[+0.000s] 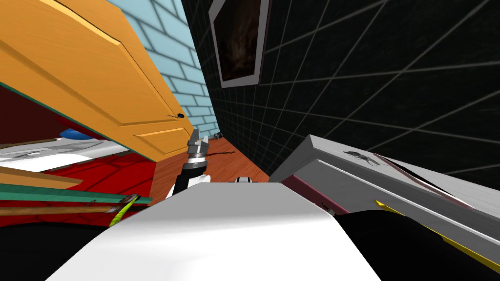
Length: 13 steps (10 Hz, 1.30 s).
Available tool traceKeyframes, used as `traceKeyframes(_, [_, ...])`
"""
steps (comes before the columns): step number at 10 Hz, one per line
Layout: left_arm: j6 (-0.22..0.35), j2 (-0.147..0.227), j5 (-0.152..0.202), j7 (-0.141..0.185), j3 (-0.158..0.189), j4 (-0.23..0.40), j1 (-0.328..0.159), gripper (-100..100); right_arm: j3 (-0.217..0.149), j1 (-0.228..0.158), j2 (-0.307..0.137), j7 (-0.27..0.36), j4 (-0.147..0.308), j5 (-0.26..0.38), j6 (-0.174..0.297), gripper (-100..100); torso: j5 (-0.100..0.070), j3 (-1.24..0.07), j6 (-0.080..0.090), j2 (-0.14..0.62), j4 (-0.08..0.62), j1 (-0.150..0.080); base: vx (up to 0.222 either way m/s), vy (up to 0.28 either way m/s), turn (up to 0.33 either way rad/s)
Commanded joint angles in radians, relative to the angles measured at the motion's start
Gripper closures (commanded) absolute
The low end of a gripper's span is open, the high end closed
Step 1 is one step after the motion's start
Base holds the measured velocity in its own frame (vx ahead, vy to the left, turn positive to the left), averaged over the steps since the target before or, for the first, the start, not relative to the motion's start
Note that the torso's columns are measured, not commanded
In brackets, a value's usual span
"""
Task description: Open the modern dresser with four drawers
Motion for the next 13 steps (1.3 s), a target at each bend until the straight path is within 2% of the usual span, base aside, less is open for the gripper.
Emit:
traceKeyframes(1, [0.0,0.0,0.0,0.0,0.0,0.0,0.0,0,-0.002,-0.009,-0.007,-0.018,0.025,-0.004,-0.011,100,0.0,0.001,0.0,0.001,0.0,0.001,0.011,-0.003,-0.006])
traceKeyframes(2, [0.0,0.0,0.0,0.0,0.0,0.0,0.0,0,0.008,-0.015,0.026,-0.012,0.034,0.012,0.017,100,-0.001,0.002,0.0,0.002,0.0,0.001,-0.015,-0.001,-0.058])
traceKeyframes(3, [0.0,0.0,0.0,0.0,0.0,0.0,0.0,0,0.011,-0.016,0.036,-0.01,0.036,0.016,0.025,100,-0.011,0.005,-0.002,0.001,0.0,-0.007,-0.04,0.01,-0.039])
traceKeyframes(4, [0.0,0.0,0.0,0.0,0.0,0.0,0.0,0,0.001,-0.014,0.016,-0.019,0.044,0.011,0.028,100,-0.015,0.006,-0.004,0.0,0.0,-0.011,-0.023,0.015,-0.009])
traceKeyframes(5, [0.0,0.0,0.0,0.0,0.0,0.0,0.0,0,0.003,0.006,-0.001,-0.031,0.028,0.011,0.019,100,-0.013,0.004,-0.002,-0.001,0.0,-0.013,-0.057,0.094,0.005])
traceKeyframes(8, [0.0,0.0,0.0,0.0,0.0,0.0,0.0,0,0.006,0.029,-0.02,-0.048,0.01,0.01,-0.001,100,-0.01,0.006,0.0,0.003,0.0,-0.006,-0.085,0.147,-0.023])
traceKeyframes(9, [0.0,0.0,0.0,0.0,0.0,0.0,0.0,0,0.001,0.022,-0.022,-0.042,0.015,0.011,0.014,100,-0.01,0.005,-0.001,0.002,0.0,-0.006,-0.047,0.084,-0.026])
traceKeyframes(10, [0.0,0.0,0.0,0.0,0.0,0.0,0.0,0,0.008,0.042,-0.021,-0.052,0.005,0.019,0.013,100,-0.007,0.002,-0.002,-0.002,0.0,-0.009,-0.093,0.108,-0.035])
traceKeyframes(12, [0.0,0.0,0.0,0.0,0.0,0.0,0.0,0,0.014,0.054,-0.02,-0.059,-0.003,0.025,0.013,100,-0.008,0.005,0.001,0.004,0.0,-0.004,-0.127,0.141,-0.047])
traceKeyframes(13, [0.0,0.0,0.0,0.0,0.0,0.0,0.0,0,-0.007,0.07,-0.074,-0.074,-0.014,0.006,-0.011,-100,-0.008,0.005,0.0,0.003,0.001,-0.005,-0.043,0.134,-0.004])
